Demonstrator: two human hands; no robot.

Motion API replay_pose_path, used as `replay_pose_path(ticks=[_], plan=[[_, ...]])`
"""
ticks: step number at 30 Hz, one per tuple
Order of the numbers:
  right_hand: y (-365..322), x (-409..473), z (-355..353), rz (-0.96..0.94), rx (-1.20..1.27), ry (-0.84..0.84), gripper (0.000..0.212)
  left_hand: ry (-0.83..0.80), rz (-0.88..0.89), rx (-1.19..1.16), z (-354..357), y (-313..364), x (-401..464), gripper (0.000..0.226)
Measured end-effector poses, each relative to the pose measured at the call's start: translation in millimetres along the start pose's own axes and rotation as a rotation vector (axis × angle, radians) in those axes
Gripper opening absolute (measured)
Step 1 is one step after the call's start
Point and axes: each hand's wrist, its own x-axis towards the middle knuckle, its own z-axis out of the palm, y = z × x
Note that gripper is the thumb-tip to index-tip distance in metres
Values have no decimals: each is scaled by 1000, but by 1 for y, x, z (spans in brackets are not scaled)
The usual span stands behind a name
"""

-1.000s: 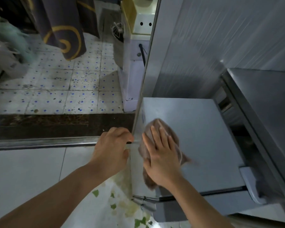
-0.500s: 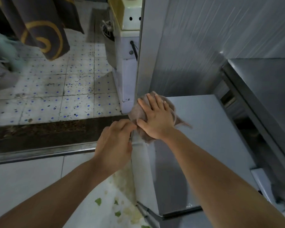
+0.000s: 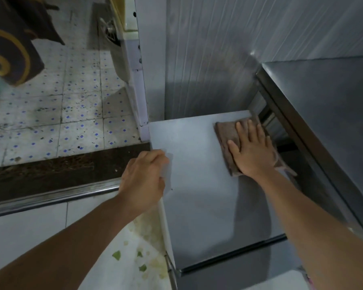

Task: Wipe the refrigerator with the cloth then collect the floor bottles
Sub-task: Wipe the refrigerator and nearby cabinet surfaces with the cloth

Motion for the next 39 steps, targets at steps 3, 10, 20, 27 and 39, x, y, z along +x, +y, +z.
replay_pose_path(ticks=[3,10,20,27,39], plan=[[-39,-47,-4,-42,0,-27,70,-44,-67,-70,-3,4,0,56],[-125,-142,0,-397,132,-66,58,-83,-212,-236,-16,4,-20,67],[34,-91,-16,37,-55,-128,62,-44,49,-53,13,42,-51,59],[25,-166,-17,47,-76,-104,81,-47,89,-40,14,44,-64,58],[-94,-244,-2,-5,162,-14,63,-107,120,-219,6,39,-74,54]])
